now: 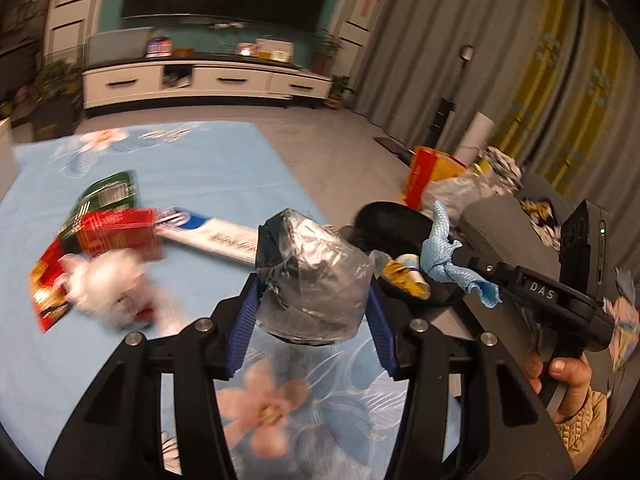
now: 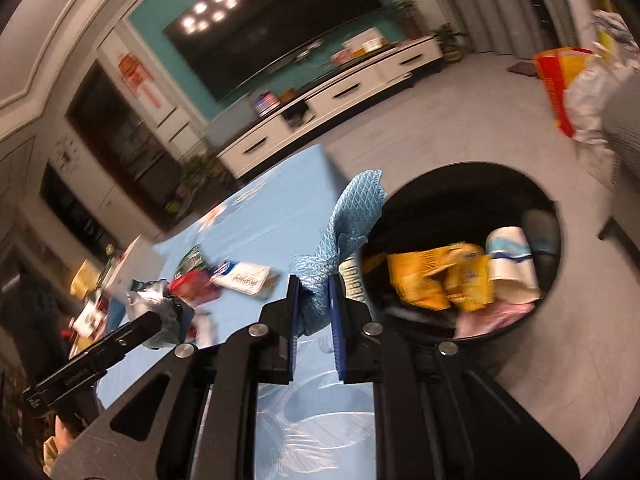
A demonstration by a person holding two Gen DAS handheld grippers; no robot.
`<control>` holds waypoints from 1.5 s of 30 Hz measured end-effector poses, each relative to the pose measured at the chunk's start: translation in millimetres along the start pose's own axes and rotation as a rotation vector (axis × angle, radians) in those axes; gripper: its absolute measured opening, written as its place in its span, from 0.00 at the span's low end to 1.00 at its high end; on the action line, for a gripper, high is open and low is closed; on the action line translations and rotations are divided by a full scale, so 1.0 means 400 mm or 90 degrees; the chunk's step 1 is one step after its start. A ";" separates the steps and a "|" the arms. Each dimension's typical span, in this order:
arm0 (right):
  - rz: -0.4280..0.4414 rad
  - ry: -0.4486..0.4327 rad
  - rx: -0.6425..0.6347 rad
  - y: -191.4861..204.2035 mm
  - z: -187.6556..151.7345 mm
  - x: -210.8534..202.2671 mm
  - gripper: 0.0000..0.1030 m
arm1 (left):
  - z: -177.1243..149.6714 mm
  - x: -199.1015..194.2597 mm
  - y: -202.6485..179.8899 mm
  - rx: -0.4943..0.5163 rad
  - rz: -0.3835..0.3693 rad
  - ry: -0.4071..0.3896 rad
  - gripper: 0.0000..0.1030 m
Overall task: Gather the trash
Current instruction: 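Move both items over the black bin and open both grippers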
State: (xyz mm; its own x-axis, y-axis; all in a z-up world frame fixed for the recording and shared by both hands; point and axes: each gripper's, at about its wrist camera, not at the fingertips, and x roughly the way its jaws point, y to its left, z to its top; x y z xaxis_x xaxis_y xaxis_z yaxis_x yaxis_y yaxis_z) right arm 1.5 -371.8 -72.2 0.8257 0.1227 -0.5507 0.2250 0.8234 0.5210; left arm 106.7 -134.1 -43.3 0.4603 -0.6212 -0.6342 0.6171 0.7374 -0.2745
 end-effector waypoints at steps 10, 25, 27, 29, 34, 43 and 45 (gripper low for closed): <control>-0.056 -0.025 0.073 -0.175 0.003 -0.003 0.15 | 0.086 0.204 -0.184 0.082 -0.073 0.046 0.51; -0.104 -0.021 0.103 -0.282 0.013 0.042 0.19 | 0.088 0.427 -0.318 0.179 -0.036 0.107 0.60; -0.109 -0.020 0.105 -0.281 0.011 0.042 0.29 | 0.088 0.426 -0.314 0.173 -0.032 0.104 0.70; -0.106 -0.023 0.110 -0.281 0.010 0.038 0.33 | 0.089 0.418 -0.308 0.171 -0.025 0.096 0.78; -0.107 -0.031 0.104 -0.256 0.014 0.008 0.48 | 0.093 0.370 -0.292 0.158 -0.008 0.075 0.93; -0.137 -0.046 0.042 -0.164 0.027 -0.047 0.89 | 0.080 0.239 -0.213 0.112 0.057 0.059 0.97; -0.135 -0.042 0.029 -0.145 0.028 -0.050 0.94 | 0.076 0.204 -0.188 0.095 0.070 0.055 0.97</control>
State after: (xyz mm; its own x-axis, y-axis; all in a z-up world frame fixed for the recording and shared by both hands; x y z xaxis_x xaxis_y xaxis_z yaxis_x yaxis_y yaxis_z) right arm -22.2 -428.3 -84.4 0.7889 -0.0879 -0.6082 0.4191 0.8008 0.4279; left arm 117.5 -248.2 -52.4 0.4777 -0.5092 -0.7159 0.6570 0.7481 -0.0937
